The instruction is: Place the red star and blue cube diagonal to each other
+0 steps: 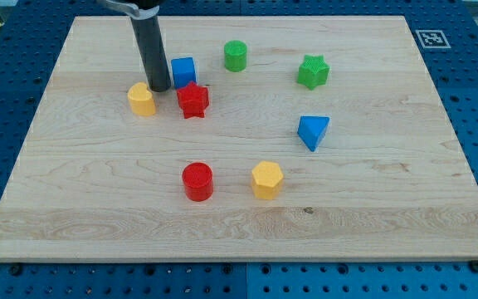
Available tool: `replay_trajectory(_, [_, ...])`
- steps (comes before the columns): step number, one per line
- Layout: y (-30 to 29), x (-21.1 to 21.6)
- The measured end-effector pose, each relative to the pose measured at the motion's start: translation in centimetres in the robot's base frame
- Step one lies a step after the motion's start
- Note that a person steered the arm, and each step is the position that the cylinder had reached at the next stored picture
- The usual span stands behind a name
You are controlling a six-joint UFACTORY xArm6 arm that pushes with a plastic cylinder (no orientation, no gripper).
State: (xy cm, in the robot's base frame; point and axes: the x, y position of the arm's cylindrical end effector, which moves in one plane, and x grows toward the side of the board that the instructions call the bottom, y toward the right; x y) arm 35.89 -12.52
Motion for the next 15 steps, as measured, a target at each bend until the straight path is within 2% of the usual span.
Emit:
replay_trajectory(2, [6.0, -1.9])
replay_trajectory(3, [7.6, -0.8])
replay_trajectory(4, [7.6, 4.2])
replay_trajectory(6, [10.0, 8.9])
replay_trajectory(7, [8.0, 10.0])
replay_trajectory(8, [4.4, 8.7])
replay_trajectory(10, [3.0, 4.8])
replay_trajectory(13, [0.4, -7.6])
replay_trajectory(14, [0.5, -8.2])
replay_trajectory(15, [3.7, -8.2])
